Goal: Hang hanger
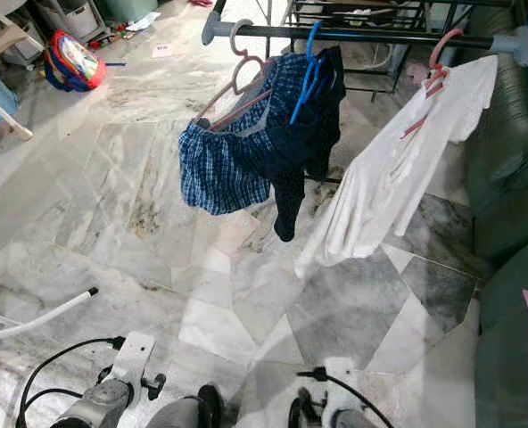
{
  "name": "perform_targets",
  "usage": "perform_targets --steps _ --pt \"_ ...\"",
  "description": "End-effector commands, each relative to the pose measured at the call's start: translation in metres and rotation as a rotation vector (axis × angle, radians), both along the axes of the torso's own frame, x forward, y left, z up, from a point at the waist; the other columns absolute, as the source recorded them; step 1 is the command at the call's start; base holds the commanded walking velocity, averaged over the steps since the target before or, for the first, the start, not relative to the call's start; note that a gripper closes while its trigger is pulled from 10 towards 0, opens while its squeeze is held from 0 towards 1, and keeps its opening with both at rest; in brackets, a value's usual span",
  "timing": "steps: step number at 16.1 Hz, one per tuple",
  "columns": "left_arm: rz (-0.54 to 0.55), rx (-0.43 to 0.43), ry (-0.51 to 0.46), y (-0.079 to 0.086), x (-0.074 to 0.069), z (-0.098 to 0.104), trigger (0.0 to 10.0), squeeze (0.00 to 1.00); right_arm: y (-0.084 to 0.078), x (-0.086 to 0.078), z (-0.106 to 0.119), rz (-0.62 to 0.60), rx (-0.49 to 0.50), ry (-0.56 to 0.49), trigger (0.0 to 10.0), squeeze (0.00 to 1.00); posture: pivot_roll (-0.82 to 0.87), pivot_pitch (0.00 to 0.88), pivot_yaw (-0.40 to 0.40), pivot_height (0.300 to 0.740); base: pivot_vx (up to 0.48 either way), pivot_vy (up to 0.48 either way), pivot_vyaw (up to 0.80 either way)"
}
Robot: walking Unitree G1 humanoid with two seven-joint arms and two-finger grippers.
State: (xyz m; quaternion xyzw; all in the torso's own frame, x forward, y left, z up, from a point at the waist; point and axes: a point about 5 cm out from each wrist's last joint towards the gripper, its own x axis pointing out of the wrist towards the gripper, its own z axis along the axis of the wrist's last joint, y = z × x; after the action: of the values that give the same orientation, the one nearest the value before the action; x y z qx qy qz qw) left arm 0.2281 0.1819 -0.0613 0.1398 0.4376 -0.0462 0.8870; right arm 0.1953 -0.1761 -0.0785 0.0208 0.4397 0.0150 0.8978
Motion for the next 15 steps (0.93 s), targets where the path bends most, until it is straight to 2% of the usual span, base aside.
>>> perform_targets --steps 1,3,5,6,8,9,10,12,13,14,15 --pt "0.007 0.022 0.048 0.009 -0.012 -0.006 10.0 0.0 -0.008 -0.018 -0.009 -0.043 -0.006 0.068 10.0 0.0 0.06 0.23 0.067 0.74 0.0 0.0 0.0" --pt "0.043 0.03 0.036 0.015 -0.011 -0.005 10.0 0.0 -0.021 -0.02 -0.007 -0.048 -0.049 0.061 10.0 0.0 0.05 0.229 0.073 0.74 0.0 0.0 0.0" --pt "0.082 0.044 0.002 0.023 -0.005 0.0 10.0 0.0 -0.023 -0.019 -0.007 -0.056 -0.019 0.056 10.0 0.0 0.04 0.232 0.075 0.74 0.0 0.0 0.0" --pt "0.092 0.042 -0.023 0.025 0.001 0.005 10.0 0.0 -0.025 -0.013 -0.003 -0.077 -0.016 0.026 10.0 0.0 0.04 0.233 0.079 0.74 0.0 0.0 0.0" --pt "0.132 -0.008 -0.098 0.029 0.023 0.02 10.0 0.0 -0.032 0.022 0.018 -0.13 0.014 -0.131 10.0 0.0 0.03 0.236 0.082 0.74 0.0 0.0 0.0" --pt "0.17 -0.034 -0.137 0.034 0.035 0.031 10.0 0.0 -0.039 0.047 0.037 -0.134 -0.007 -0.23 10.0 0.0 0.03 0.235 0.083 0.74 0.0 0.0 0.0" --pt "0.192 -0.065 -0.162 0.037 0.045 0.04 10.0 0.0 -0.043 0.064 0.052 -0.128 -0.022 -0.295 10.0 0.0 0.03 0.234 0.08 0.74 0.0 0.0 0.0" --pt "0.124 -0.103 -0.235 0.039 0.071 0.065 10.0 0.0 -0.05 0.102 0.091 -0.074 -0.062 -0.462 10.0 0.0 0.03 0.238 0.069 0.74 0.0 0.0 0.0" --pt "0.044 -0.126 -0.267 0.038 0.085 0.08 10.0 0.0 -0.053 0.115 0.109 -0.034 -0.098 -0.54 10.0 0.0 0.03 0.241 0.063 0.74 0.0 0.0 0.0" --pt "0.007 -0.126 -0.285 0.038 0.089 0.086 10.0 0.0 -0.054 0.12 0.117 -0.014 -0.106 -0.578 10.0 0.0 0.03 0.24 0.062 0.74 0.0 0.0 0.0" --pt "-0.019 -0.148 -0.34 0.039 0.096 0.097 10.0 0.0 -0.05 0.124 0.126 0.022 -0.032 -0.633 10.0 0.0 0.03 0.24 0.06 0.74 0.0 0.0 0.0"
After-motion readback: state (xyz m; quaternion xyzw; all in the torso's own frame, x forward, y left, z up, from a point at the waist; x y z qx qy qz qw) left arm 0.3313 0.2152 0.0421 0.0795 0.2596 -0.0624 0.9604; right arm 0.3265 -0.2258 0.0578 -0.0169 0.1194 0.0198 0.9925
